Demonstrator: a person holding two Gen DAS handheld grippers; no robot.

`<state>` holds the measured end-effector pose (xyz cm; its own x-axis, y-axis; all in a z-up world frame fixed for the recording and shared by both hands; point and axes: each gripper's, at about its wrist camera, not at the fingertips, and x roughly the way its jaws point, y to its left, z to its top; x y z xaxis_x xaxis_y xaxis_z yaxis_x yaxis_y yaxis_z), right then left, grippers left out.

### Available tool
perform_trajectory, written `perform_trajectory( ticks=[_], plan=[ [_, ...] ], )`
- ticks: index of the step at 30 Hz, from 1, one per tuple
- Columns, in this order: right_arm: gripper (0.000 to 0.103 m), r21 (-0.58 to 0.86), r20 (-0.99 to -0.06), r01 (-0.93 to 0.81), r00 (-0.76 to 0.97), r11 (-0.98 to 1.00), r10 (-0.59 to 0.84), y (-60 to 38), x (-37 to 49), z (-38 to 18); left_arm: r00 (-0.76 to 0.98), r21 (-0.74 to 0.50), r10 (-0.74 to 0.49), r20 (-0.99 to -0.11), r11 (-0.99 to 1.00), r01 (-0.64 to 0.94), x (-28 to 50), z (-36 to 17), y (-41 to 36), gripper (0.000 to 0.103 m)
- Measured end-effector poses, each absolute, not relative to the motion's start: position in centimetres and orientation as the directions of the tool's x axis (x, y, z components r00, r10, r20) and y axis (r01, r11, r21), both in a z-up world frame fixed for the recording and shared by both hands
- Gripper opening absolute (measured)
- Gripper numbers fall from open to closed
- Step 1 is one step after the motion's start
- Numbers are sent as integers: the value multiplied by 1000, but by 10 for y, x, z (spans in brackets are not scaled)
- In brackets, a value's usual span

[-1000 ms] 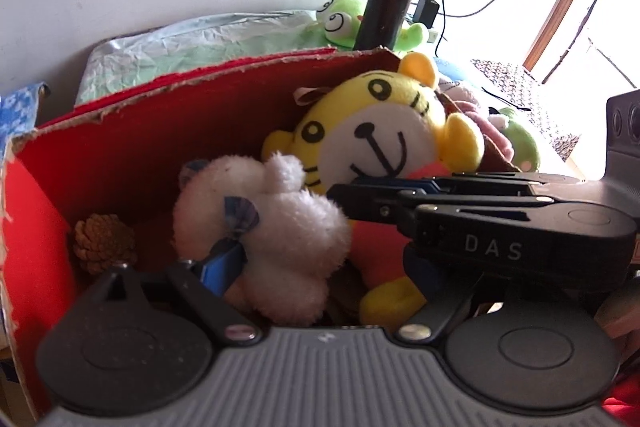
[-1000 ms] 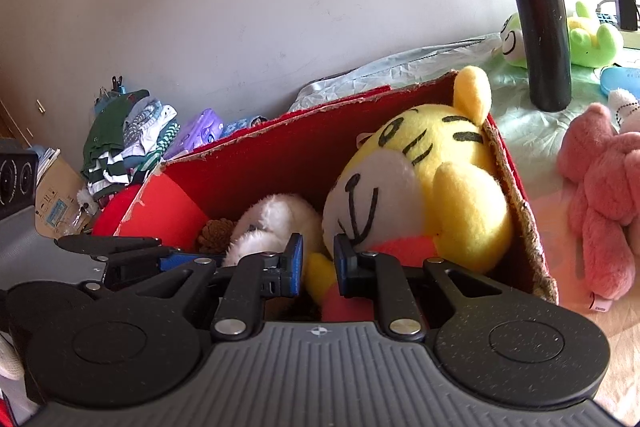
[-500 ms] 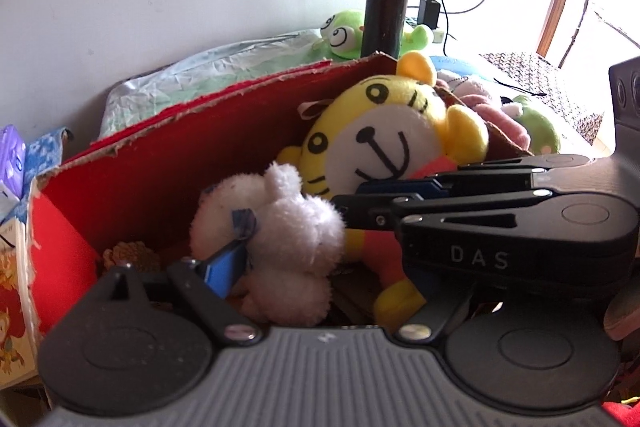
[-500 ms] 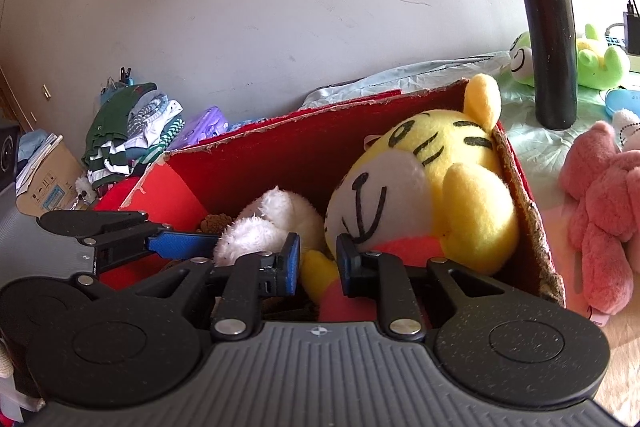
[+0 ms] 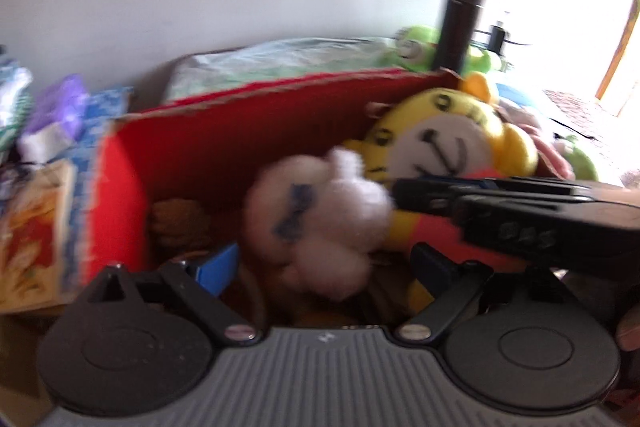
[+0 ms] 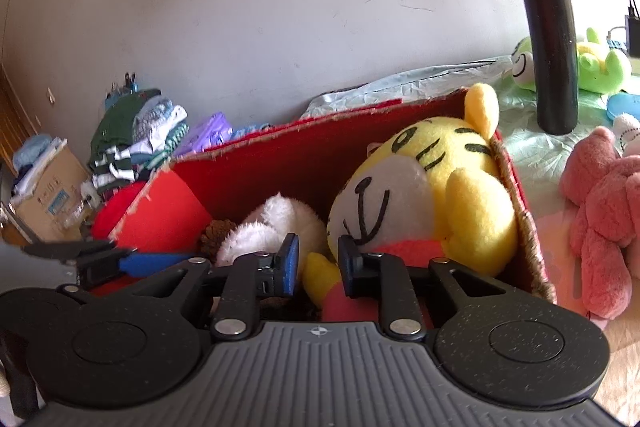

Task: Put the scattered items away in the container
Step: 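Withdraw the right tool from the red box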

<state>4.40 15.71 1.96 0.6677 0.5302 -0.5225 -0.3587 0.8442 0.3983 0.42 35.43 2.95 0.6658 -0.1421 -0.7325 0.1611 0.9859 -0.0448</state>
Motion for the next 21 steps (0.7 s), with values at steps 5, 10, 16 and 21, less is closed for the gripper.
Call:
perform_trajectory(
  ticks=[5,10,16,21],
  plan=[
    [22,343,-531,-350,693,872,488,165,36,27,658,-7,-43,-751,998,56,6,34,366,97],
    [22,389,-540,-324,678,862,498,157,39,26,647,-30,-52,-761,999,45,8,32,370,97],
    [21,469,-539,-286,656,835,528,143,43,29,644,-43,-54,-763,999,33,16,31,371,98],
    [21,451,-554,-285,654,846,516,143,39,33,643,-27,-25,-766,1000,6,17,33,368,100]
  ],
)
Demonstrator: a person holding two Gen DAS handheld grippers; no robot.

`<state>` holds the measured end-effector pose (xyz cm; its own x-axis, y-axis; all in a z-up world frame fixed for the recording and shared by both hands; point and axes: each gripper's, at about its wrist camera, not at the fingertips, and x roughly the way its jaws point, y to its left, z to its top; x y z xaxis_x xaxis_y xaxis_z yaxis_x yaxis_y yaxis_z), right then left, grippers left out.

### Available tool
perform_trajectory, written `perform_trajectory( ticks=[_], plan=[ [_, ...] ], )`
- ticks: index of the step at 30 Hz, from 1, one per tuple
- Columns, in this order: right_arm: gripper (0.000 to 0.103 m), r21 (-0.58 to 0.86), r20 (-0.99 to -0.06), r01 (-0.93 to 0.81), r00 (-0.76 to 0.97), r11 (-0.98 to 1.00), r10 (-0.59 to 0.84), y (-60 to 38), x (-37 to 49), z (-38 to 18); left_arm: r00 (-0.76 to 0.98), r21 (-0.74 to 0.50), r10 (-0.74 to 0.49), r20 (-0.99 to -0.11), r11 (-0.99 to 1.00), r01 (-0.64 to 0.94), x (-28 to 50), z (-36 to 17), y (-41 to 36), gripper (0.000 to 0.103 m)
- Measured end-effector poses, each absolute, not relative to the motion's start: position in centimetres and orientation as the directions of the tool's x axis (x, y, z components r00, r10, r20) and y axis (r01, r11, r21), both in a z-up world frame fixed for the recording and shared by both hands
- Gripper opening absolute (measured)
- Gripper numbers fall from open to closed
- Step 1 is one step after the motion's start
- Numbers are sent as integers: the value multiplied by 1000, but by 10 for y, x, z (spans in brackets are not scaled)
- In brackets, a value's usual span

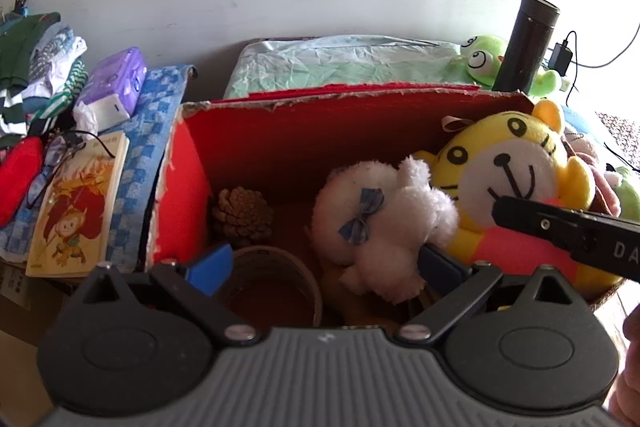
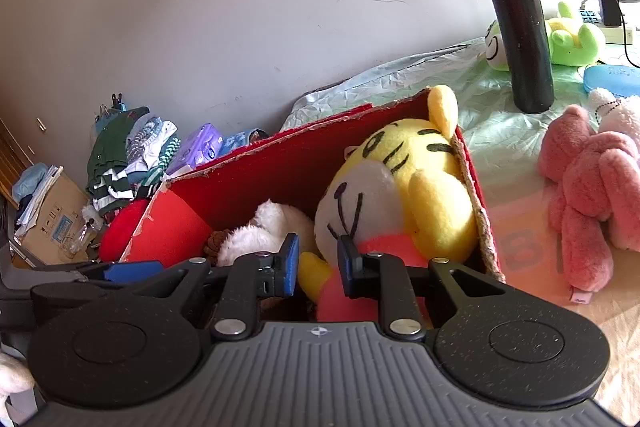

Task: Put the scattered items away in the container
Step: 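Withdraw the right tool from the red box, then move the right tool over the bed toward the green-hooded doll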

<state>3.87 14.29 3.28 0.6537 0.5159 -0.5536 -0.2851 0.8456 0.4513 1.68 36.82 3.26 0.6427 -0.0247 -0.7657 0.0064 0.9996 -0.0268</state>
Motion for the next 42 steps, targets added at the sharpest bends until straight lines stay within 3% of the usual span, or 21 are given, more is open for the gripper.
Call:
perform_trajectory(
  ticks=[42],
  plan=[
    [23,339,-558,-312,693,887,457,147,9,33,592,59,104,-799,994,-96,-12,26,367,101]
  ],
)
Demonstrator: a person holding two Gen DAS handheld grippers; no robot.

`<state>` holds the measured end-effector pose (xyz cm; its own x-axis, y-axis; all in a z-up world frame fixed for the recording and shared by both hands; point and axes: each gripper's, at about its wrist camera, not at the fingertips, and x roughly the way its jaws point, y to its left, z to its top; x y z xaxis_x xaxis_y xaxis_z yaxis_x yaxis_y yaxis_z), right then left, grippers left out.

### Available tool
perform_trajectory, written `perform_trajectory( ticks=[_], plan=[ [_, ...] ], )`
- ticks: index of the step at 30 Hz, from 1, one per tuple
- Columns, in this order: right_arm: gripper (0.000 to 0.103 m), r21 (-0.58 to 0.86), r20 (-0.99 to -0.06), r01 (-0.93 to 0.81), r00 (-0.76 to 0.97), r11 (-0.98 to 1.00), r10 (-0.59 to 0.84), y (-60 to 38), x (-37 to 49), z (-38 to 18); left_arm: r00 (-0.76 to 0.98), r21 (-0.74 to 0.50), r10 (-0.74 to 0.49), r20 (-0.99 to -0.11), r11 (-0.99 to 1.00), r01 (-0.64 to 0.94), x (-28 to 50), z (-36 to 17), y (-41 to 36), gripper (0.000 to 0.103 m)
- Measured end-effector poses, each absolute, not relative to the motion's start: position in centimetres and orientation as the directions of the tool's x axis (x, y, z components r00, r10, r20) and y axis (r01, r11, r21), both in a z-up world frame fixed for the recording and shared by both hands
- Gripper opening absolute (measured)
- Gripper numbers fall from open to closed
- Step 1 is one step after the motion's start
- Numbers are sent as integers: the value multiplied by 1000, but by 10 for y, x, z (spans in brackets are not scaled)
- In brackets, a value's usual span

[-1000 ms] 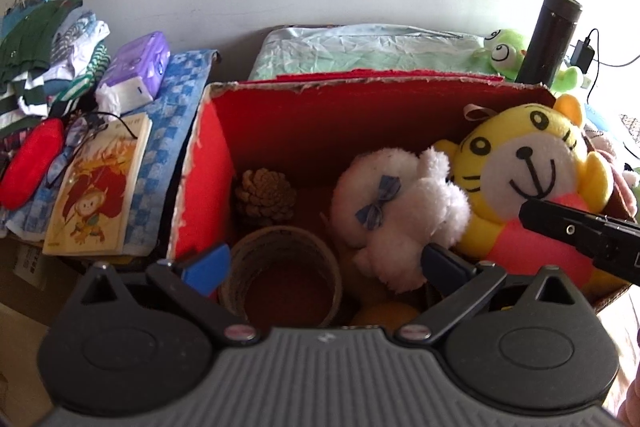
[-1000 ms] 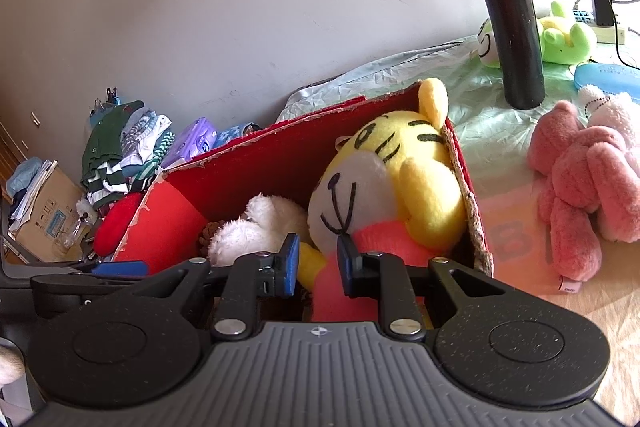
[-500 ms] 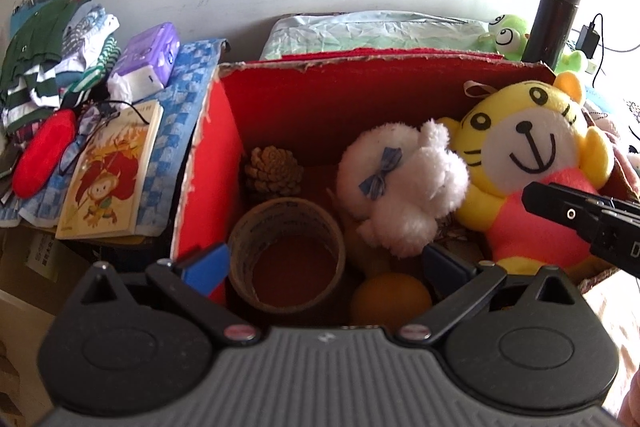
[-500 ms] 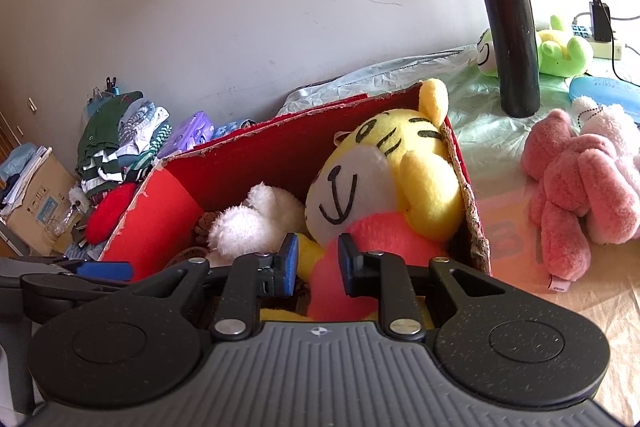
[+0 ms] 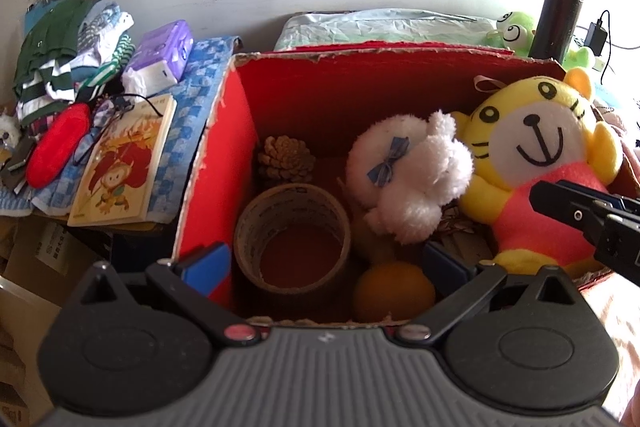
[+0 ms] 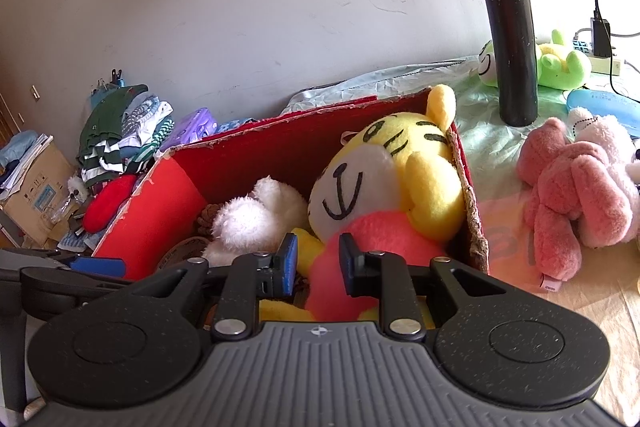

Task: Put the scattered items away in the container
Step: 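Move the right tool over the bed toward the green-hooded doll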

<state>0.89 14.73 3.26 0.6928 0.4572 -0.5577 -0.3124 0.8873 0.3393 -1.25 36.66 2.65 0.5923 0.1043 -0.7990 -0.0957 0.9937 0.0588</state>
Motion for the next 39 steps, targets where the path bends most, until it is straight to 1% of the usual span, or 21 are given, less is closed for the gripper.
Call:
perform_trajectory(
  ticks=[14,17,19,21,28,30,34,36,39],
  plan=[
    [24,301,-548,-328,709,895,444,151,2,31,616,78,129,-777,991,-109,-14,23,368,102],
    [34,290,-557,-341,700,894,447,155,4,31,632,74,124,-765,992,-105,-15,22,369,102],
    [46,289,-560,-350,693,891,454,158,4,33,645,68,113,-756,993,-95,-16,21,369,102],
    [48,289,-555,-348,698,892,452,160,0,35,661,44,86,-746,996,-80,-17,19,371,102],
    [47,293,-429,-433,737,852,522,138,-34,53,735,10,59,-676,997,-71,-33,21,373,102],
    [47,339,-402,-425,742,840,537,120,-37,54,755,5,61,-653,997,-76,-41,28,372,102],
    [47,430,-372,-372,758,823,536,75,-38,53,823,34,73,-564,997,-64,-62,51,354,102],
    [47,446,-367,-345,772,826,520,52,-41,52,847,13,29,-531,1000,-26,-70,63,338,102],
    [47,467,-385,-297,780,833,494,17,-41,48,857,-70,-114,-503,993,91,-76,78,304,102]
  ],
)
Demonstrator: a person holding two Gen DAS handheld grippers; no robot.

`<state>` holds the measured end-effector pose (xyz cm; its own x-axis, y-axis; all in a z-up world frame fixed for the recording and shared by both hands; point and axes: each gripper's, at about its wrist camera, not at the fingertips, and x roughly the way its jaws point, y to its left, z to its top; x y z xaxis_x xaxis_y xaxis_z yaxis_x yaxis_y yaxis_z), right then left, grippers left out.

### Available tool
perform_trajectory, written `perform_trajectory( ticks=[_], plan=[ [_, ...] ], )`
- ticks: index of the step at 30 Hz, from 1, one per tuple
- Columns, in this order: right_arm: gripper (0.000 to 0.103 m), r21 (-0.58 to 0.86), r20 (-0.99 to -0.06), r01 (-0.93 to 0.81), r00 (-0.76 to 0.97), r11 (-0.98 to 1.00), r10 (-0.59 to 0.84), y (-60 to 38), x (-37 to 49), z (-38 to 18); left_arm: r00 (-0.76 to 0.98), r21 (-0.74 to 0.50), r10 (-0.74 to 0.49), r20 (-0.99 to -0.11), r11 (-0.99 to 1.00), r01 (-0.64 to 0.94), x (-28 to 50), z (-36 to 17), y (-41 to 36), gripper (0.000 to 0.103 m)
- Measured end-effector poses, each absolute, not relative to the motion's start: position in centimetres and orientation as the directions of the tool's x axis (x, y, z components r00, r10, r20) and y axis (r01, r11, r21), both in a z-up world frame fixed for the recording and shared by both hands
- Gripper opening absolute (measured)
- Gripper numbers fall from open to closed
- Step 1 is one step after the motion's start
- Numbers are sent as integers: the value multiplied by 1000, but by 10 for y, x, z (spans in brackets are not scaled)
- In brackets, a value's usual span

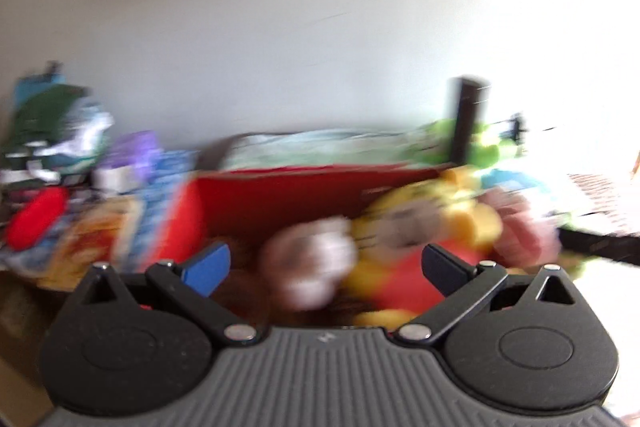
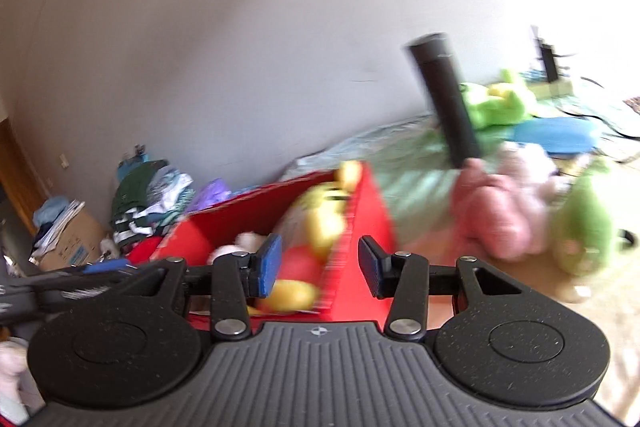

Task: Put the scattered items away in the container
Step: 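Move the right tool over the bed toward the green-hooded doll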

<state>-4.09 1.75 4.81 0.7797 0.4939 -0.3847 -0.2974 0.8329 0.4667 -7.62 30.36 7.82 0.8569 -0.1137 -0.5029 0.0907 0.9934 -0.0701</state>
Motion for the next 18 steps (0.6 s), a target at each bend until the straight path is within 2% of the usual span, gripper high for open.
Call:
perform_trajectory(
  ticks=[4,9,14,18],
  plan=[
    [47,512,-436,-201,777,835,454,-36,-37,36,829,-117,-283,-482,959,259,-74,83,233,102],
    [47,550,-502,-89,760,830,413,-102,-29,20,730,-155,-400,-554,911,382,-54,56,133,102],
    [48,536,-581,0,725,845,369,-155,-17,-2,653,-232,-445,-613,891,390,-32,22,78,101],
    [48,557,-629,59,681,828,375,-186,-5,-19,636,-275,-458,-621,887,371,-11,5,53,101]
  ],
)
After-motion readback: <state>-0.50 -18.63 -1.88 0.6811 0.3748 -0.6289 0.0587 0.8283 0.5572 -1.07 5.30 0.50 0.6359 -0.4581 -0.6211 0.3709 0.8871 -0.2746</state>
